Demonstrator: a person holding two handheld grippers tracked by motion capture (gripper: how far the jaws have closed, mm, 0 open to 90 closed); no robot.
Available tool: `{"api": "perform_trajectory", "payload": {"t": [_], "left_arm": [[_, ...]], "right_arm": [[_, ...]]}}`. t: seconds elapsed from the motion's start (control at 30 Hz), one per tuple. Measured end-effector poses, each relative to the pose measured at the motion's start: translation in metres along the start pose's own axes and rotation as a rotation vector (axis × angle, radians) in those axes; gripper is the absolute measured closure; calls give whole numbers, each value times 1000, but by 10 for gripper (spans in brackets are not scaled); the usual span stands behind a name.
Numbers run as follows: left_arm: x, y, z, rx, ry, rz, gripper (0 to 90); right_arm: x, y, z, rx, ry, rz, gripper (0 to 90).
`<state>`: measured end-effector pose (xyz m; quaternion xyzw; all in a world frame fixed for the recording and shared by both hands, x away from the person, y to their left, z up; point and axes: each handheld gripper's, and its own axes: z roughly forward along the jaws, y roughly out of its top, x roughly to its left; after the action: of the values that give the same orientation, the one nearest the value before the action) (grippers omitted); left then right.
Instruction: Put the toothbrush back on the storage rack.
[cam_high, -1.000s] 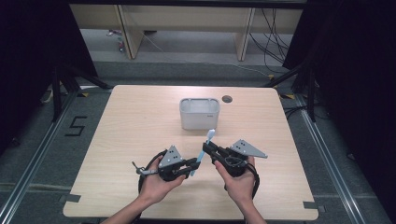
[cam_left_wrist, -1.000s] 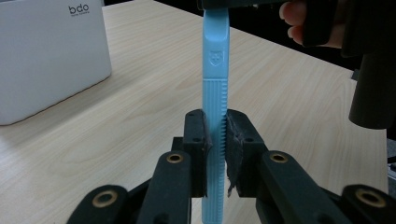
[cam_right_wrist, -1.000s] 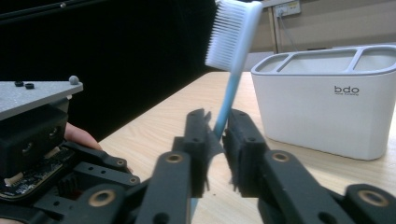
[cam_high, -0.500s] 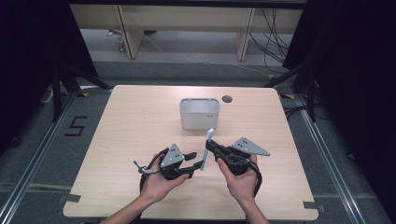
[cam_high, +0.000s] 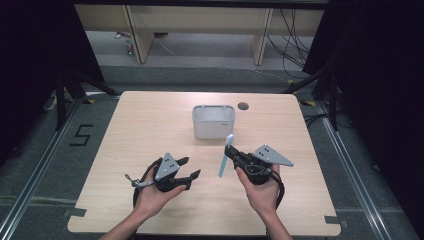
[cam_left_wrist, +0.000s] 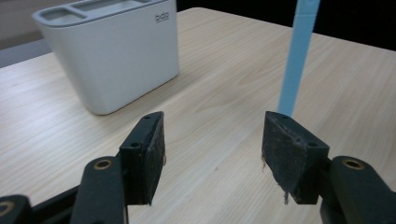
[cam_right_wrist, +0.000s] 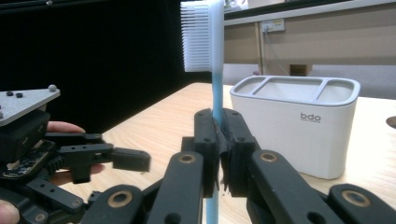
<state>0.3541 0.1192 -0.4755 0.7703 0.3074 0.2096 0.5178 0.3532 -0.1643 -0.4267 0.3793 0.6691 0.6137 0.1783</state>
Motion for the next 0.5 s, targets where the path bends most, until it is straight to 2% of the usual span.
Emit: {"api": "perform_trajectory", "payload": {"t": [0.07,0.1,0.13,0.27,0.3,0.33,0.37,0.4,0.47,0.5], "left_arm": [[3,-2,-5,0,13,-10,390],[5,-3,-7,-4,19,-12,390],[7,-4,-9,-4,24,-16,390],[13,-9,-17,-10,53,-27,396],[14,-10,-18,-14,59,-32,398],[16,-12,-20,-20,65,-38,399],[17,-12,-22,-15,71,-41,399],[19,-14,-23,-21,74,-43,400],[20,-16,-26,-17,86,-60,400],[21,-18,-27,-26,87,-67,401]], "right_arm": [[-2,1,-1,-14,-18,-26,861],[-3,1,-1,-18,-26,-29,861],[-2,1,-1,-14,-18,-1,861],[-1,-1,-1,-17,-39,-32,861],[0,-1,-1,-10,-29,-23,861],[-1,-1,0,-16,-32,-51,861],[2,-2,0,-6,-32,-26,861],[1,-2,0,-6,-25,-45,861],[3,-3,1,-12,-25,-45,862],[3,-3,2,-21,-22,-60,862]]}}
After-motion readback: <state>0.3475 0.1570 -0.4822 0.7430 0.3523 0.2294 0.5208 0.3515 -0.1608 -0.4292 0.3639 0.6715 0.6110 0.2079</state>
